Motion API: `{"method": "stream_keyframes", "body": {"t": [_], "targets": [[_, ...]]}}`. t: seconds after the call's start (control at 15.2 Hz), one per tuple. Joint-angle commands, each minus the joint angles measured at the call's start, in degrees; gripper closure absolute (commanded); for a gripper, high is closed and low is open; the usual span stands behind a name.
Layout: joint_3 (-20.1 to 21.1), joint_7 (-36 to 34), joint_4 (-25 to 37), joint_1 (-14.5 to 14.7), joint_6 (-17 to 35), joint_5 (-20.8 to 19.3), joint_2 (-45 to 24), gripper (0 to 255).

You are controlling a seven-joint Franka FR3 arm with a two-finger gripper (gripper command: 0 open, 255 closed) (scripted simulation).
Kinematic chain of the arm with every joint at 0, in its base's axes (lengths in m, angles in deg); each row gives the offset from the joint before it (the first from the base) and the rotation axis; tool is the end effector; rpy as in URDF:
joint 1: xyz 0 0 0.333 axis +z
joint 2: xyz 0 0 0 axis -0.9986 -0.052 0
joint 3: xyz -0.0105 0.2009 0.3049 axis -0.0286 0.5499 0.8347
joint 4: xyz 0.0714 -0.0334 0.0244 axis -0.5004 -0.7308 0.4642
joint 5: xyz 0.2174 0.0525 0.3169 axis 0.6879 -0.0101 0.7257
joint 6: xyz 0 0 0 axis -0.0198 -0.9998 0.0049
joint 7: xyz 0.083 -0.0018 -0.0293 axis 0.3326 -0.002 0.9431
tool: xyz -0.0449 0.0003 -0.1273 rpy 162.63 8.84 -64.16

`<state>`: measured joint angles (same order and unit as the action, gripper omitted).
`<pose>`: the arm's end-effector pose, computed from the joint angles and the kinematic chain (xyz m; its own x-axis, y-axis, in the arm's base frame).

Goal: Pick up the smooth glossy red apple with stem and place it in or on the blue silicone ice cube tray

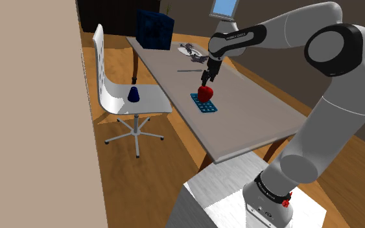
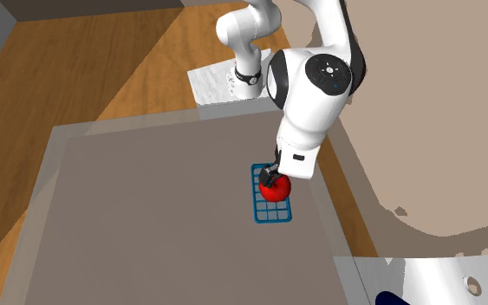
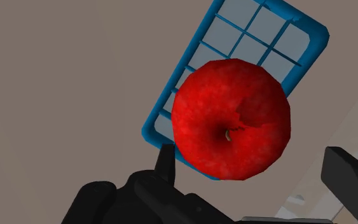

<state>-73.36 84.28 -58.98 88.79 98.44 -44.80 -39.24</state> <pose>0.5674 -0.1420 0.4467 0.9840 0.1761 0.0265 0.1733 -0.9810 0.0869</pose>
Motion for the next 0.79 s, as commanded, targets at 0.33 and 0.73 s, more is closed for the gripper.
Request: {"method": "stream_keyframes", "body": {"t": [0.33, 0.73], "targets": [[0.18, -0.48, 4.20, 0.39, -6.81, -0.67, 2.67, 0], [0.18, -0.48, 4.21, 0.39, -6.81, -0.67, 2.66, 0]]}}
